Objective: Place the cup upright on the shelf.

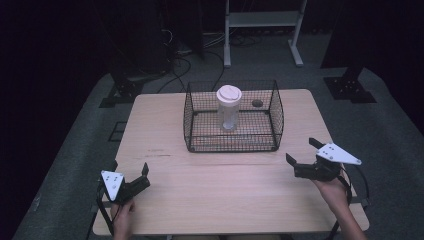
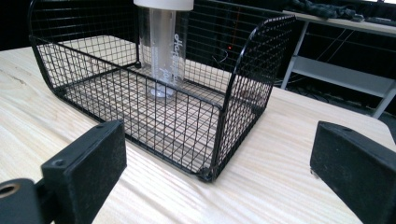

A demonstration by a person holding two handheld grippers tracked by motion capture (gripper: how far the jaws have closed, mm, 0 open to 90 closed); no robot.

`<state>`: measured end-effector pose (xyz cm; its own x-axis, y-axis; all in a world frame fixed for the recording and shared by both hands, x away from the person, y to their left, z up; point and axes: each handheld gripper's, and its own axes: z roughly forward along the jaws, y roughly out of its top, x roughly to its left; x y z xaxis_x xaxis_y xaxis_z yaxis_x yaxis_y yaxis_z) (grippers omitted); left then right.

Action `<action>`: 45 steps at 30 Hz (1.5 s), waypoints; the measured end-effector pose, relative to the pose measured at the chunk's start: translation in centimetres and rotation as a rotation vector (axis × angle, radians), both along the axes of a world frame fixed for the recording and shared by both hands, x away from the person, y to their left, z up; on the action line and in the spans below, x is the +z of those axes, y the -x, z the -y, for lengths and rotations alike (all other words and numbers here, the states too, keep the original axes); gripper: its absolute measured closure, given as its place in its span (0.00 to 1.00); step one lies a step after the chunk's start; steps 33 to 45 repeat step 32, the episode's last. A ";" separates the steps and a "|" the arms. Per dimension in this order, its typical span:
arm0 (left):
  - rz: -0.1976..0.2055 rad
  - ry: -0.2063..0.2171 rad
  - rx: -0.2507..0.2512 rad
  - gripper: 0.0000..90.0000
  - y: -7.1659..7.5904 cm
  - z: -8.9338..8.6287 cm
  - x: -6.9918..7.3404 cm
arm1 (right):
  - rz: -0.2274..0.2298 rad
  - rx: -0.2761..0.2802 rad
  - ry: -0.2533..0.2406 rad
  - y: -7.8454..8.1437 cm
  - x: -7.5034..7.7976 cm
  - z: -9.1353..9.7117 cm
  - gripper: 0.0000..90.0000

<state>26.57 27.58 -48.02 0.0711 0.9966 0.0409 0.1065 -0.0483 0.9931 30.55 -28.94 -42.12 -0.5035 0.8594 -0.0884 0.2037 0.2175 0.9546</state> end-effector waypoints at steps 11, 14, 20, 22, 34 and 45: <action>0.002 -0.002 0.000 0.00 0.0 0.0 0.0 | -0.004 0.002 -0.005 1.1 -0.6 0.2 0.03; 0.003 -0.001 -0.001 0.00 0.0 0.0 0.0 | -0.007 0.001 -0.010 1.5 -0.9 0.3 0.03; 0.003 -0.003 -0.001 0.00 0.0 0.0 0.0 | -0.004 -0.009 -0.001 2.8 -1.8 0.3 0.03; 0.003 -0.003 -0.002 0.00 0.0 0.0 0.0 | 0.000 -0.011 -0.001 3.2 -1.9 0.3 0.03; 0.004 -0.004 0.000 0.00 0.0 0.0 0.0 | 0.059 -0.038 -0.021 5.1 -2.6 0.3 0.03; 0.004 -0.004 0.000 0.00 0.0 0.0 0.0 | 0.059 -0.038 -0.021 5.1 -2.6 0.3 0.03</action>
